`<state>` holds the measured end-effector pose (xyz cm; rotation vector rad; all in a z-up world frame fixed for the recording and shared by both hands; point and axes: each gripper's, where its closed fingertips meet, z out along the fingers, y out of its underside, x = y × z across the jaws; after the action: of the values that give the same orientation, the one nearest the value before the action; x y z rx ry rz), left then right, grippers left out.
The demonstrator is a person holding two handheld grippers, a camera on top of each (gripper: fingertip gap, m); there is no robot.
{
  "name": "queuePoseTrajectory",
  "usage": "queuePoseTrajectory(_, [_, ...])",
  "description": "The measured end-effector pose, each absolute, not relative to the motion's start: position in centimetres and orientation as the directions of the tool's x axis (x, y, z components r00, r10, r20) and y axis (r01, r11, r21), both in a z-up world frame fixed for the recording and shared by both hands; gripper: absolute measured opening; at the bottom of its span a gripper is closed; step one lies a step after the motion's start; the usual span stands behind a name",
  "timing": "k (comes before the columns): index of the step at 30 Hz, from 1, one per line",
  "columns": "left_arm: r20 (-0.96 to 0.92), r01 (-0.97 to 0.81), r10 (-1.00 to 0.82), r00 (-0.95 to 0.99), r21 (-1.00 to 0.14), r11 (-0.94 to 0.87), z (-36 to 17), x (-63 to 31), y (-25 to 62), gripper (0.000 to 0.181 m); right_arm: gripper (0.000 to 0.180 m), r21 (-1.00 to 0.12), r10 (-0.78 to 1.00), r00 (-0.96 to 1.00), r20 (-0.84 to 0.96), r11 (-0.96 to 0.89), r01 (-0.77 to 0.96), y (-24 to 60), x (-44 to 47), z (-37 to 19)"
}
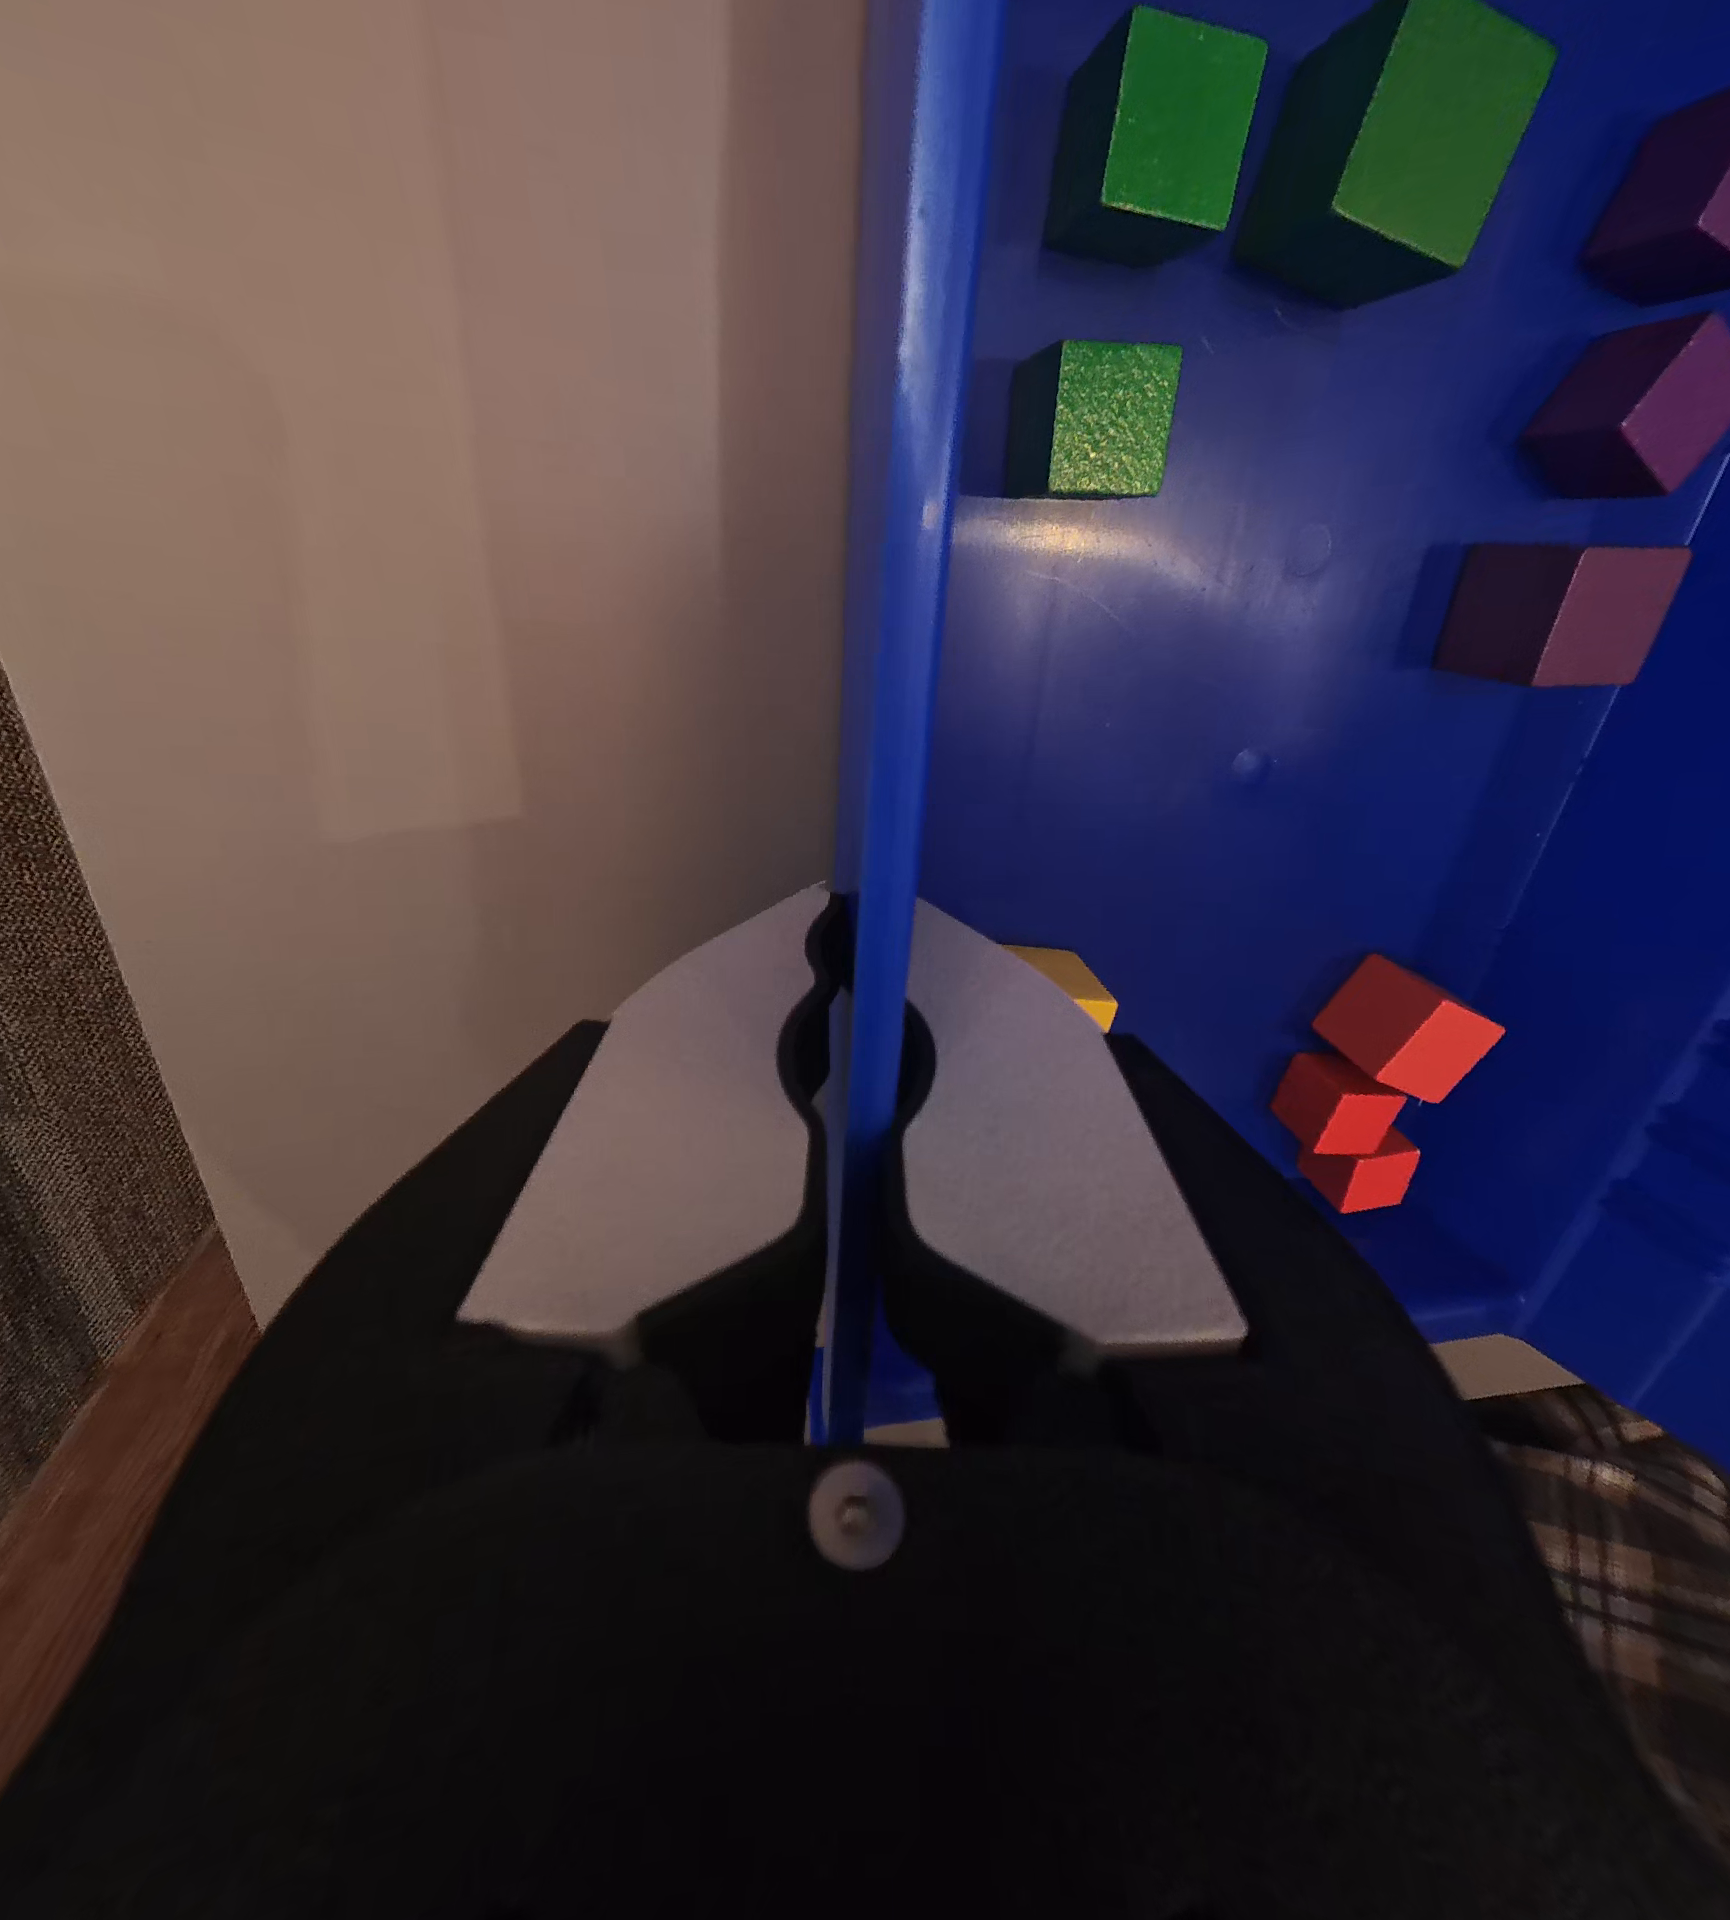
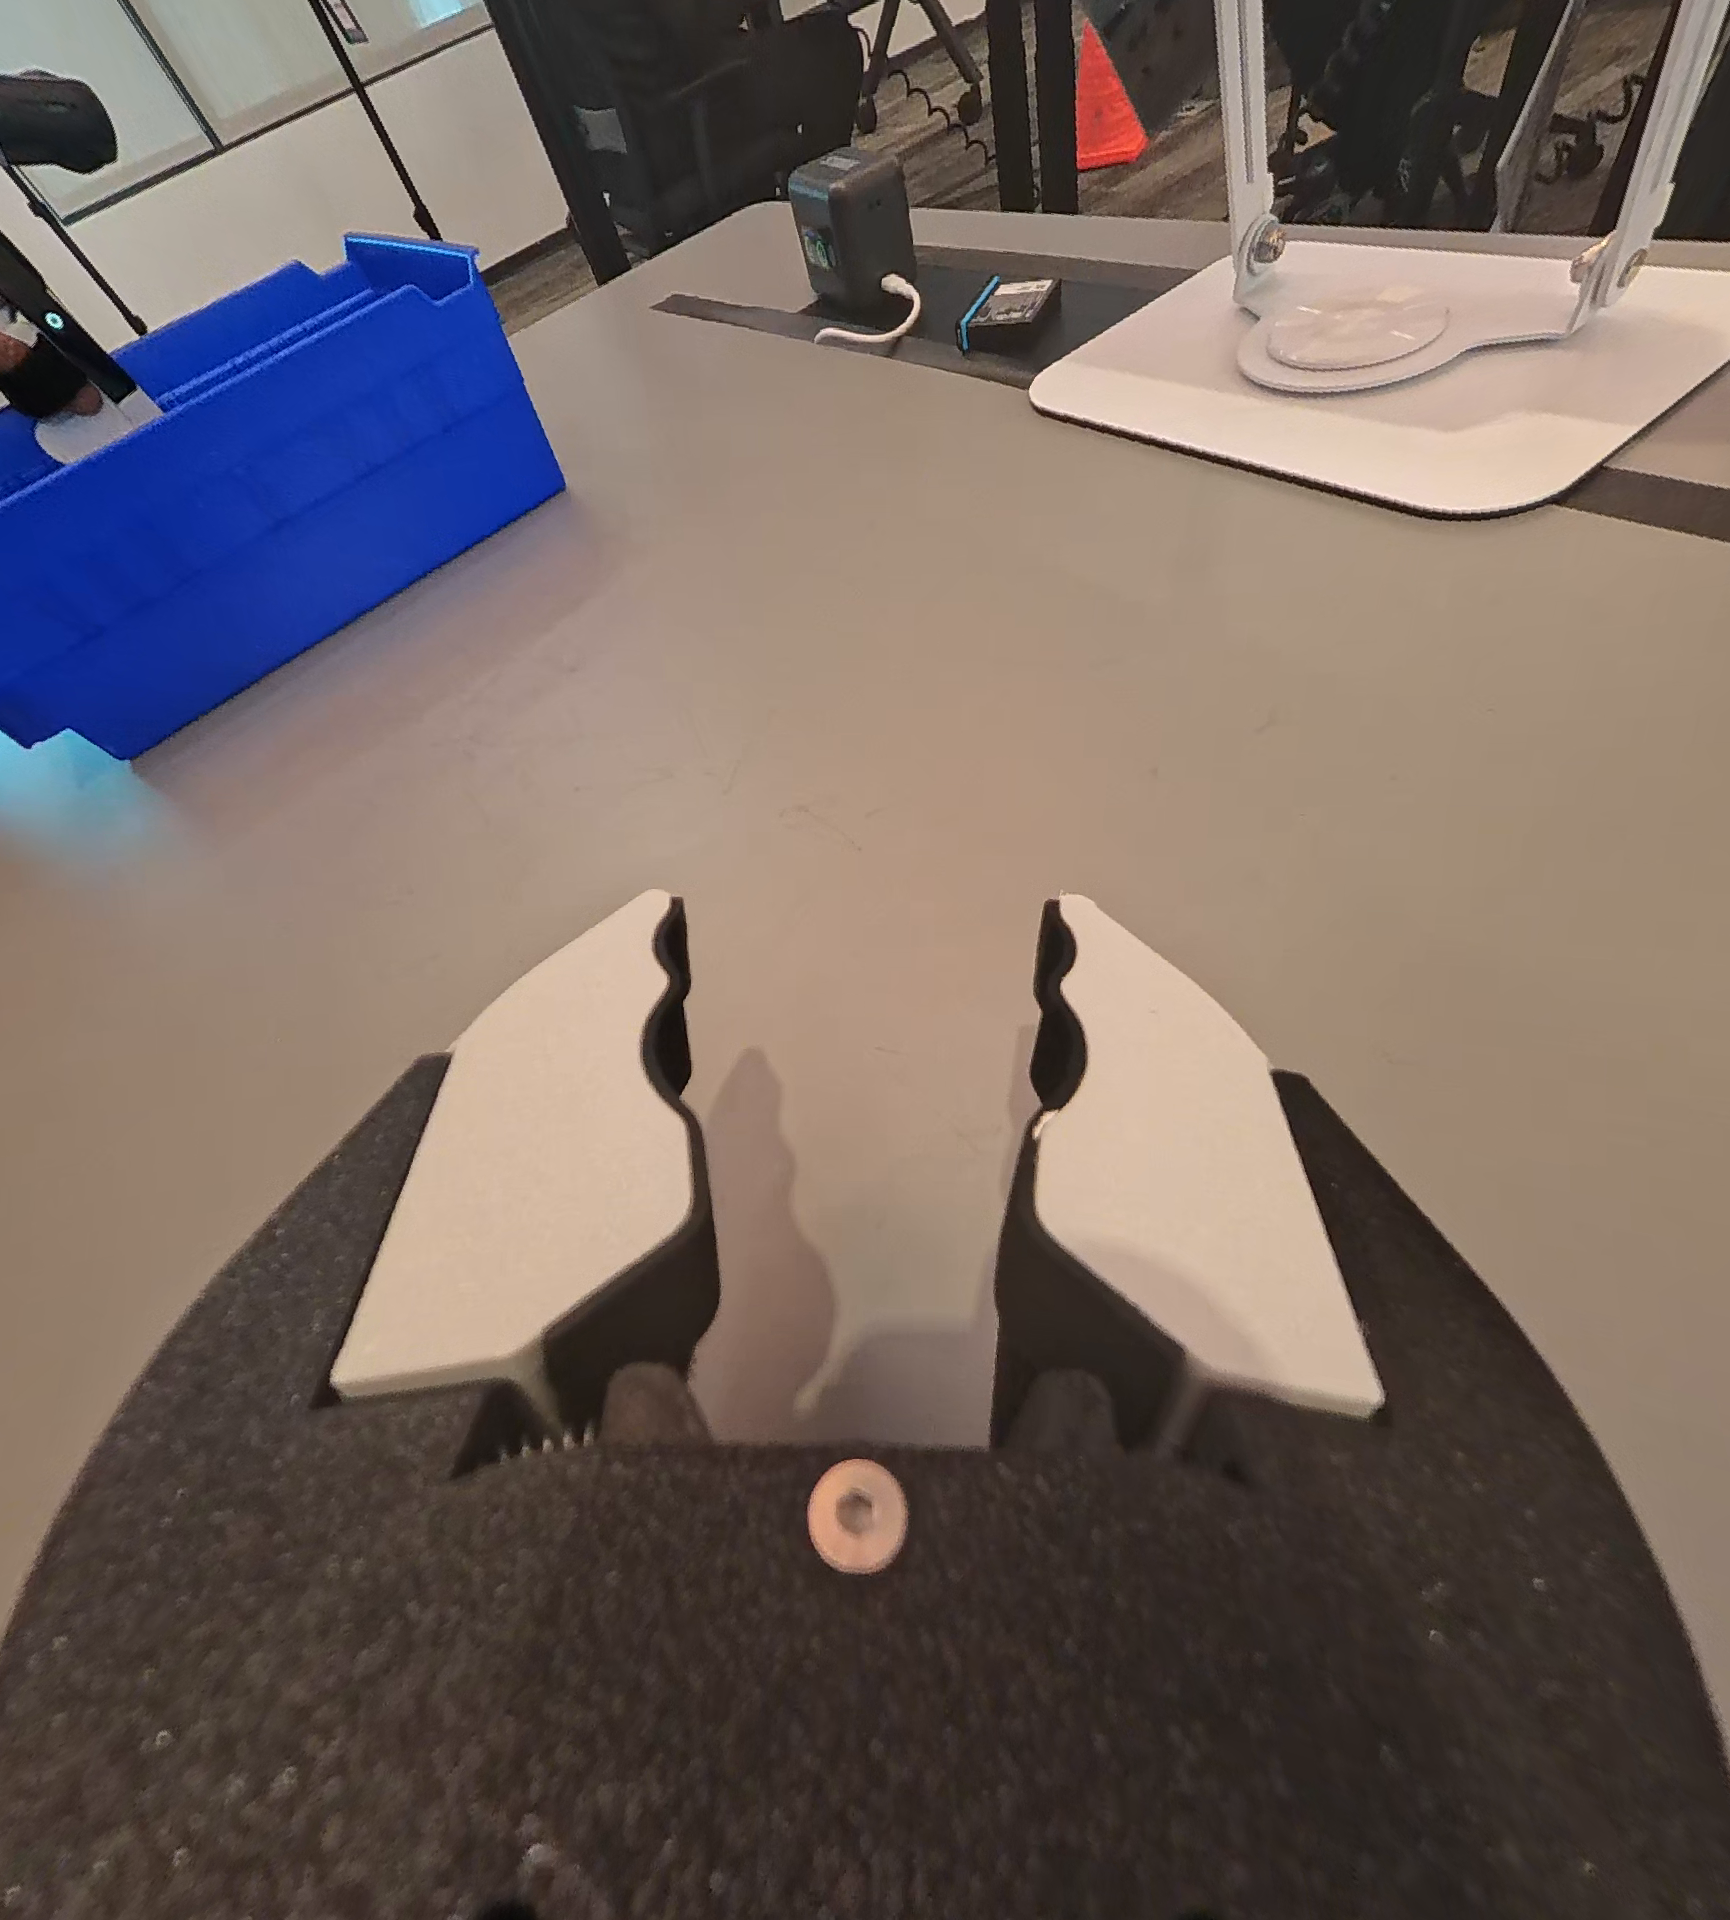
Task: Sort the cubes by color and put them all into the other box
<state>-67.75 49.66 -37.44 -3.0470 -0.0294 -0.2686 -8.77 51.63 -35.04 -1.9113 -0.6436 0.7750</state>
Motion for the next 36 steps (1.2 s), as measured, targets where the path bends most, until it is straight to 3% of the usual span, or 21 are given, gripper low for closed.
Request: queuePoseTrajectory(36, [0.173,0.034,0.017,0.985,-0.097,-0.995,-37.4,-70.4,50.4,0.005,0.064,-0.896,0.708,0.663,-0.243,-0.425,0.125,51.6,-8.8,-35.5])
